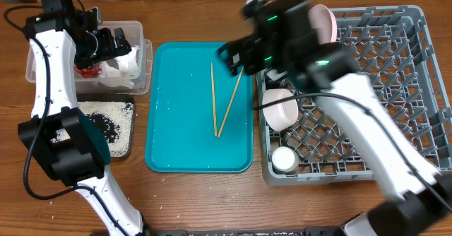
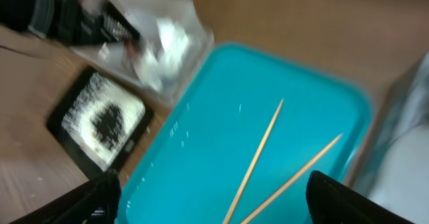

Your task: Sort waste into correct bins and load items into the dishwasher

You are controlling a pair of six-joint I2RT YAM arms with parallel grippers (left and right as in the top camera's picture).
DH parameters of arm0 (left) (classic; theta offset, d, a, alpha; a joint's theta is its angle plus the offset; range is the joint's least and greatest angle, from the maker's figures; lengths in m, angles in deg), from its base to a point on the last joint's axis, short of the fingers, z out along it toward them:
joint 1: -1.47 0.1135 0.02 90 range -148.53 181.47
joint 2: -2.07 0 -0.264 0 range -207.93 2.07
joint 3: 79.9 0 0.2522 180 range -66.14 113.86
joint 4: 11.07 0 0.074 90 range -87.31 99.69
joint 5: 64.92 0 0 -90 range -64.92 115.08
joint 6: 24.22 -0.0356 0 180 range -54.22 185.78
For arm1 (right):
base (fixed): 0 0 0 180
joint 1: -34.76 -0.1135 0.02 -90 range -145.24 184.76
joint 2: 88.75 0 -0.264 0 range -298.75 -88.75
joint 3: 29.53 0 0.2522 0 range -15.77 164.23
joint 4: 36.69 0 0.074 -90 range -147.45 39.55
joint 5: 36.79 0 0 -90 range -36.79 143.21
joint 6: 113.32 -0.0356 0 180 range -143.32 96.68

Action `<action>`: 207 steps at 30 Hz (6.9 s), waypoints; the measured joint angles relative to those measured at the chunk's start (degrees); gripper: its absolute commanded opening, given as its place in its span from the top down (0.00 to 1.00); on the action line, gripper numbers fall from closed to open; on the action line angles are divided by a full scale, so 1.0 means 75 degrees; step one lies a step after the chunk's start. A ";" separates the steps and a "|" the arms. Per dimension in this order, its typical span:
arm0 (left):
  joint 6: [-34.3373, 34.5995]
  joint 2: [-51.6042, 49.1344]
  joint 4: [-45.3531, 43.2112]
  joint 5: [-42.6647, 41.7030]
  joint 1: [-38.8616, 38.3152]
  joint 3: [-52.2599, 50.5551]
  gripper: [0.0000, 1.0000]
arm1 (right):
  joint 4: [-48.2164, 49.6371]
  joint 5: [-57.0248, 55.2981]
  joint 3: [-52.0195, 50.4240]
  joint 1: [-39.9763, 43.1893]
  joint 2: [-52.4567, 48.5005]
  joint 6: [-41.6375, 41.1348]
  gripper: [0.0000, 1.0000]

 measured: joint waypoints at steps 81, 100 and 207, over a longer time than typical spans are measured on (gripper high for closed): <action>0.0000 0.0000 0.0000 0.0000 0.0000 0.0006 0.00 | -0.5371 -0.2699 -0.1052 0.2299 -0.0679 -0.0020 0.56; 0.0000 0.0000 0.0000 -0.0003 0.0000 0.0006 0.00 | -0.2014 -0.2116 0.0947 -0.0822 -0.1810 0.0612 0.35; 0.0000 0.0000 0.0003 0.0000 0.0000 0.0009 0.00 | -0.5403 -0.1816 0.1743 0.1973 0.3005 -0.0166 0.00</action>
